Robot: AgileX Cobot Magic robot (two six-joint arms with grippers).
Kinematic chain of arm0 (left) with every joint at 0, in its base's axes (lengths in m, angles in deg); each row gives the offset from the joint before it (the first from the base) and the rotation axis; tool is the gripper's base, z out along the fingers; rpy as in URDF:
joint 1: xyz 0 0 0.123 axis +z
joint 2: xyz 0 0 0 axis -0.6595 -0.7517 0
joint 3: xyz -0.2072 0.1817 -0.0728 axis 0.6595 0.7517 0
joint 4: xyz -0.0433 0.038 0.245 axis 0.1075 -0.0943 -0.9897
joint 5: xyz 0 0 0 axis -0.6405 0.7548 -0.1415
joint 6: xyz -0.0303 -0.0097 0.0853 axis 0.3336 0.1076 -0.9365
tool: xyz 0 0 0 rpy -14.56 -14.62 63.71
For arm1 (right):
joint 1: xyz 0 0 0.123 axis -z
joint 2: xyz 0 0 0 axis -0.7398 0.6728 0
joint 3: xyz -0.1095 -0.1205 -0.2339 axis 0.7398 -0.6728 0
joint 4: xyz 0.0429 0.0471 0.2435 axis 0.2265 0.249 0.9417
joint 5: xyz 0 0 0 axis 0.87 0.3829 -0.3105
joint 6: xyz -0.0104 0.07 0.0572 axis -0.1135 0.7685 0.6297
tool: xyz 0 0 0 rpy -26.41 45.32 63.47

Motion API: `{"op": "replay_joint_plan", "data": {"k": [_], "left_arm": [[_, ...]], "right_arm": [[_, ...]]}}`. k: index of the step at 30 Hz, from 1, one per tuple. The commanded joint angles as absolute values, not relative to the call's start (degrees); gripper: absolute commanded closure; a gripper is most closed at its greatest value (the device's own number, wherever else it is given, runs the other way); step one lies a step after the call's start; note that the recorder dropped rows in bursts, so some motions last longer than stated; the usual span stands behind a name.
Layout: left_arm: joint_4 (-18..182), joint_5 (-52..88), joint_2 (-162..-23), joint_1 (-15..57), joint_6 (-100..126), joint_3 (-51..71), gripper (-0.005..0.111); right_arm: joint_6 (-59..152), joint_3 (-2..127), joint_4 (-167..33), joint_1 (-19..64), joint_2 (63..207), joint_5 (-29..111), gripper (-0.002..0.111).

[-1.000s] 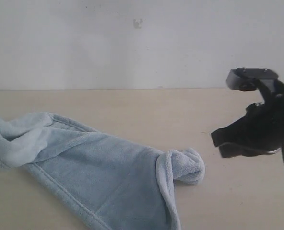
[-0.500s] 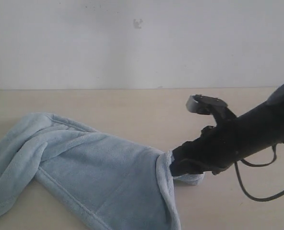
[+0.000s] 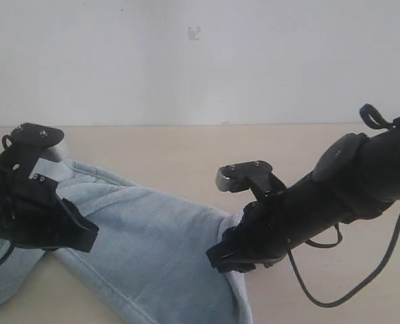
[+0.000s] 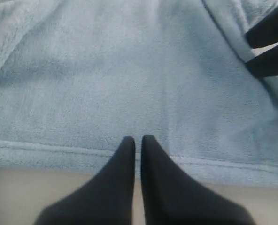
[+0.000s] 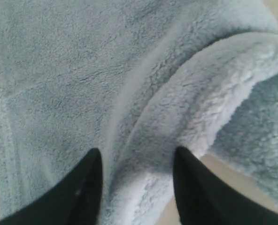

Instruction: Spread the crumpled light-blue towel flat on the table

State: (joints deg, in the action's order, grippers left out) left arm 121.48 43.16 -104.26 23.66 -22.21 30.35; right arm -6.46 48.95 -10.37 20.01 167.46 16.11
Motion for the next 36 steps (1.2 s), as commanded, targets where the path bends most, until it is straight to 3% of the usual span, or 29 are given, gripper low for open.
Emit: {"op": "replay_joint_plan", "data": {"k": [1,9,14,18,22,30,36], "left_arm": [[123.5,39.1,-106.9,23.4,-23.0,30.4,0.103],[125.1,42.4,-106.7,23.4,-23.0,27.3,0.103],[125.5,43.1,-106.7,23.4,-23.4,26.7,0.103],[125.7,44.0,-106.7,23.4,-23.4,26.7,0.103],[125.7,46.2,-106.7,23.4,-23.4,26.7,0.103],[126.0,48.2,-106.7,23.4,-23.4,26.7,0.103],[132.7,47.7,-106.7,23.4,-24.0,26.7,0.103]], "right_arm": [[-2.3,49.2,-18.4,19.8,165.9,16.6,0.108],[7.1,49.2,-33.1,19.8,150.2,10.5,0.109],[19.2,49.2,-54.0,19.8,139.5,-5.8,0.109],[35.1,48.2,-69.9,19.8,138.0,-15.8,0.109],[36.9,44.3,-72.3,19.8,139.8,-17.9,0.107],[45.6,39.6,-73.0,19.8,143.3,-0.1,0.084],[49.8,40.4,-73.0,19.8,143.6,3.3,0.044]]}}
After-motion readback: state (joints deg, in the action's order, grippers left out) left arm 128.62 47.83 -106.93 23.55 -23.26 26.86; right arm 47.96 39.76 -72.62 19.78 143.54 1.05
